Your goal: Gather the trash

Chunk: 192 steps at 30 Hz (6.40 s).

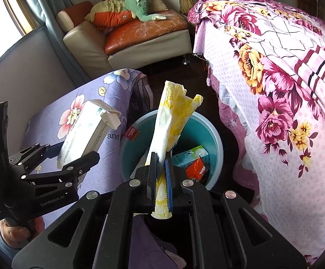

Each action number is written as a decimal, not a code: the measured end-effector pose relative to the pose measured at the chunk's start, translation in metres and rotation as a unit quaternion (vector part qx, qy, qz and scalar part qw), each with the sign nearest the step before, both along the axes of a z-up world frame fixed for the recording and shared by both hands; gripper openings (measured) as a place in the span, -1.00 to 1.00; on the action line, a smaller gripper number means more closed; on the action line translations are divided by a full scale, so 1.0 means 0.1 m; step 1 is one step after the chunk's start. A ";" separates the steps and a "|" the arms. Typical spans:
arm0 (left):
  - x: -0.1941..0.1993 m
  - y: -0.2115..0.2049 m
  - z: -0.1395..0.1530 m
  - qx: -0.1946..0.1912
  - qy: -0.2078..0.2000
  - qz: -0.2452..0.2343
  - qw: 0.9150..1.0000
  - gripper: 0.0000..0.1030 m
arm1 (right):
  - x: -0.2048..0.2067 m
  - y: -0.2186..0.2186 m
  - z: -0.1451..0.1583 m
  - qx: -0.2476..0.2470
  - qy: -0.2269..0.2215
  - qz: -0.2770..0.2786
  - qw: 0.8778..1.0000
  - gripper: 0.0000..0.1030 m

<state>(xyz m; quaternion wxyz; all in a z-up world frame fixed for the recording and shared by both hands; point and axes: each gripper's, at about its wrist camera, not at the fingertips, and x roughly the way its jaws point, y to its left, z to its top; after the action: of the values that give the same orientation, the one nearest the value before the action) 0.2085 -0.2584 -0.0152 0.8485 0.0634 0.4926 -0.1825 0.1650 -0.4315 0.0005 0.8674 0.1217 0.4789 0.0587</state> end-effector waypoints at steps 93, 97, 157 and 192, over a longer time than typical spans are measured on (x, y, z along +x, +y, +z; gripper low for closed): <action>-1.13 1.47 0.26 0.008 -0.030 0.122 0.992 0.92 | -1.07 1.03 0.18 -0.103 0.016 0.010 0.994 0.86; -1.11 1.48 0.22 0.002 -0.027 0.125 0.992 0.92 | -1.04 1.02 0.15 -0.101 0.017 0.009 0.995 0.86; -0.86 1.57 -0.05 0.007 -0.028 0.145 0.989 0.92 | -0.68 1.04 -0.24 -0.101 0.058 0.006 0.993 0.87; -0.87 1.58 -0.03 0.006 -0.029 0.146 0.989 0.92 | -0.64 1.07 -0.21 -0.102 0.058 0.011 0.993 0.87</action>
<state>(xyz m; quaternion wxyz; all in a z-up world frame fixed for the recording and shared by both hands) 0.1216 -0.1003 -0.0181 0.8796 0.0010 0.4729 -0.0515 0.1005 -0.3243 -0.0203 0.8454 0.0305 0.5331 0.0119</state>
